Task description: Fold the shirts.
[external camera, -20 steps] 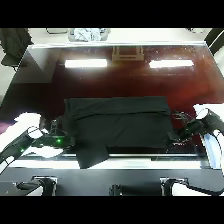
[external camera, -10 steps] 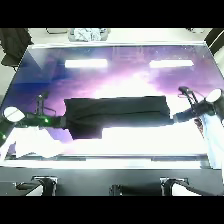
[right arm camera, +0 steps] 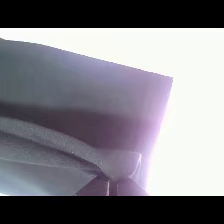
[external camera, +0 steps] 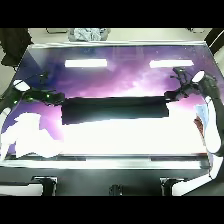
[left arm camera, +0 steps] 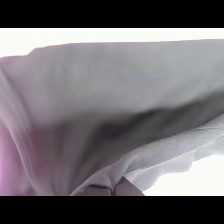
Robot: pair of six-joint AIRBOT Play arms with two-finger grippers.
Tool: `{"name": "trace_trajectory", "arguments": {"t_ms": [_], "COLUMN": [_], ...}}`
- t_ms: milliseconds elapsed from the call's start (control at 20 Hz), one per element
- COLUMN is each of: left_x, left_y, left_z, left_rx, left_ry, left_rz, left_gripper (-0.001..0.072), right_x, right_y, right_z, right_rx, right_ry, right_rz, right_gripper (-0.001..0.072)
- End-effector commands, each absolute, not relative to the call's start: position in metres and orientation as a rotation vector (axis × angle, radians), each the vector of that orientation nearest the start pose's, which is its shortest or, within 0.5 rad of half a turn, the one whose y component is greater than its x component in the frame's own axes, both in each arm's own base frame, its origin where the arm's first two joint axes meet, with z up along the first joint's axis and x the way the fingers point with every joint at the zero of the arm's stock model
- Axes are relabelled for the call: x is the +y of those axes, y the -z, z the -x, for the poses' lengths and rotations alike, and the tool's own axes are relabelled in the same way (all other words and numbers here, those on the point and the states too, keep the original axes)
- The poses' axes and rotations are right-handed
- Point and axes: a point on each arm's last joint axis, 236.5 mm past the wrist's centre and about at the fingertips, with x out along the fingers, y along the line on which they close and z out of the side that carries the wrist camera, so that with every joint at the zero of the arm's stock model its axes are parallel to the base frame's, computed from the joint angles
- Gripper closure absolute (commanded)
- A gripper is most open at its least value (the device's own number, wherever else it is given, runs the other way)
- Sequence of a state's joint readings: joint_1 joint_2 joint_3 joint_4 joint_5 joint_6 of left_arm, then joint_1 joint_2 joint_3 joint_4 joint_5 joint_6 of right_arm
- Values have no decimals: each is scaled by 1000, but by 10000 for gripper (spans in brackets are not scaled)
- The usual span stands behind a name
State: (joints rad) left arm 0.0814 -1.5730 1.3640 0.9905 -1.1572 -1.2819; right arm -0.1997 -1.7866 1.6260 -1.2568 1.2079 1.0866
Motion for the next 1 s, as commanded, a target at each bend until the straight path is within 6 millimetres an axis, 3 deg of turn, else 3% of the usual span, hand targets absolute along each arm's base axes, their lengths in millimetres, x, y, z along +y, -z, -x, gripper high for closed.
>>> {"name": "trace_trajectory", "arguments": {"t_ms": [0, 150, 200, 250, 300, 350, 400, 500, 550, 750, 900, 950], "left_x": [-83, -83, -83, -81, -80, -78, -77, -73, -73, -97, -127, -138], "left_y": [37, 54, 54, 50, 45, 36, 25, -2, -17, -72, -99, -104], "left_z": [-476, -475, -475, -475, -475, -475, -473, -472, -473, -464, -453, -449], "left_rx": [1280, 1329, 1331, 1324, 1319, 1316, 1315, 1288, 1254, 1150, 1102, 1094], "left_ry": [409, 369, 360, 358, 359, 367, 381, 403, 411, 464, 525, 546], "left_rz": [394, 459, 470, 471, 471, 468, 462, 442, 425, 355, 301, 285], "left_gripper": [674, 669, 612, 525, 415, 278, 232, 232, 233, 233, 233, 233], "right_x": [-18, -18, -19, -21, -22, -27, -37, -62, -64, -42, -26, -20], "right_y": [73, 77, 76, 73, 67, 60, 53, 50, 50, 76, 96, 100], "right_z": [-501, -503, -502, -500, -497, -493, -488, -475, -467, -458, -459, -460], "right_rx": [1301, 1300, 1300, 1302, 1306, 1306, 1308, 1332, 1344, 1361, 1406, 1416], "right_ry": [-333, -331, -330, -330, -340, -368, -382, -362, -382, -446, -433, -434], "right_rz": [-98, -103, -105, -98, -93, -63, -49, -136, -235, -453, -500, -501], "right_gripper": [668, 666, 663, 579, 368, 112, 3, 2, 2, 5, 20, 70]}}
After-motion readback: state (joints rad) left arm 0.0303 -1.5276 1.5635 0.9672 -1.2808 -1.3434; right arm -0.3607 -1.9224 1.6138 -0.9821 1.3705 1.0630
